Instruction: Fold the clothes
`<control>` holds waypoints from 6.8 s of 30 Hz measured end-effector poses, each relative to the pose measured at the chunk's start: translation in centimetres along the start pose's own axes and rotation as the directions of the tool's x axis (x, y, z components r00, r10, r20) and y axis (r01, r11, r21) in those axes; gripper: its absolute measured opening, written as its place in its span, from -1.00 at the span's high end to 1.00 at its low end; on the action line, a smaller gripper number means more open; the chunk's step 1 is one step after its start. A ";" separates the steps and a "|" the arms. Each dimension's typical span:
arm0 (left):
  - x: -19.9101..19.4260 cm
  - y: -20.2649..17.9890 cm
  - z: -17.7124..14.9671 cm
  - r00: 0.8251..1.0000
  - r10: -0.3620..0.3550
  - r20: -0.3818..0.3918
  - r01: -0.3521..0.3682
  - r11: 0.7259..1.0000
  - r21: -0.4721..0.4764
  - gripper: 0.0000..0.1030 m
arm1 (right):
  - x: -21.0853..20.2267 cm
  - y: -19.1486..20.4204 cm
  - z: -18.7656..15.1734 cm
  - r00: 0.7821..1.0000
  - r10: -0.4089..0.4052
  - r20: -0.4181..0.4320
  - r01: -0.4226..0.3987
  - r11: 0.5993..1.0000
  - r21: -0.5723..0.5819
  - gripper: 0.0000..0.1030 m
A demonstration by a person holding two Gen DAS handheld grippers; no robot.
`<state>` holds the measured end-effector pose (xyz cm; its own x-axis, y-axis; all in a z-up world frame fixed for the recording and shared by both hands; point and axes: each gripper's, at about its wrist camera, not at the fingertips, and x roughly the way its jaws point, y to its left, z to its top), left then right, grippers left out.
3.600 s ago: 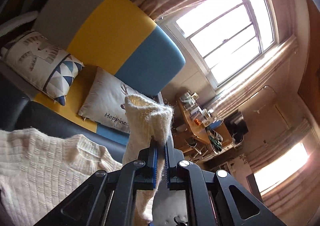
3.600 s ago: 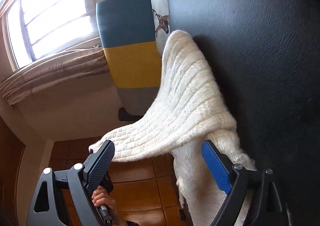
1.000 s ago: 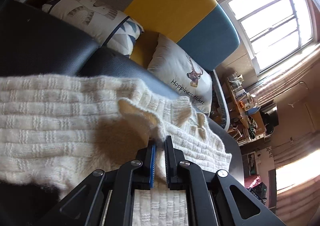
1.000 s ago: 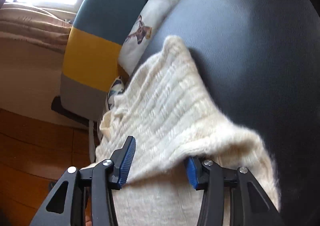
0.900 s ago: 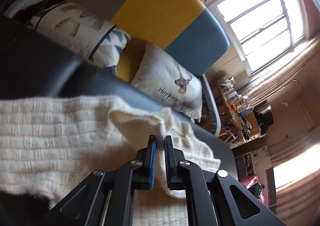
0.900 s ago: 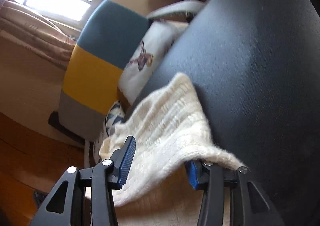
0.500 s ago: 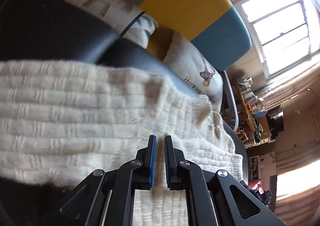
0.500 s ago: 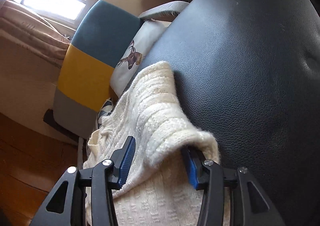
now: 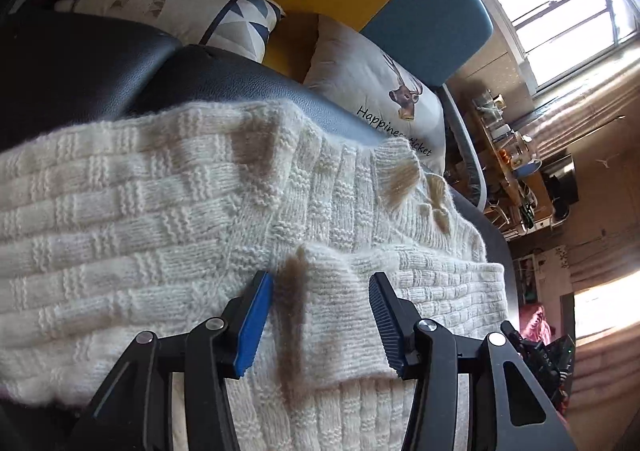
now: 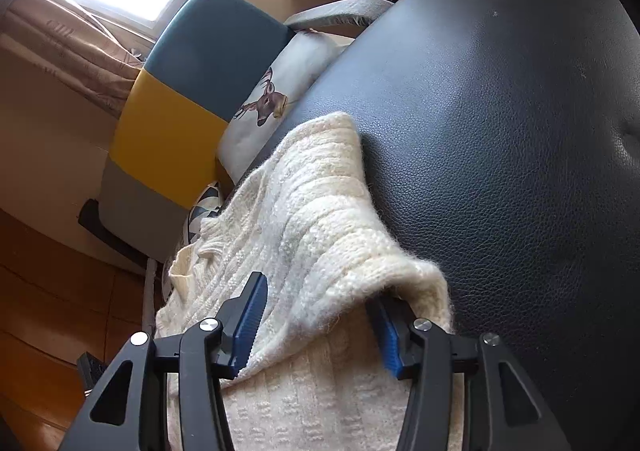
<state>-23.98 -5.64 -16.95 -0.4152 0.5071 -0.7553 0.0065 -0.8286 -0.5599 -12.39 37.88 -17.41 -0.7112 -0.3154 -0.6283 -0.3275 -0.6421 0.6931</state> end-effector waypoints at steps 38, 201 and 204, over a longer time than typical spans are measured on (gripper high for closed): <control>-2.9 0.5 1.7 0.949 0.299 0.103 -0.304 0.952 0.033 0.66 | -2.2 5.4 3.2 1.000 -0.008 0.009 0.010 0.941 -0.338 0.00; -9.4 11.4 -8.0 0.816 -0.324 0.479 0.577 0.495 -0.649 -0.24 | 4.7 38.7 -5.6 0.865 0.396 -0.308 -0.499 0.743 -0.446 0.87; -8.7 11.8 -6.8 0.844 -0.267 0.465 0.533 0.523 -0.666 -0.24 | 2.2 37.5 -2.8 0.873 0.415 -0.257 -0.488 0.737 -0.468 0.87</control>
<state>-14.10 -18.19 -19.31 -0.7753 0.5390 -0.3292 0.3880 -0.0048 -0.9216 -24.52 11.10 6.21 -0.5968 -0.7213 -0.3515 0.3969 -0.6461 0.6520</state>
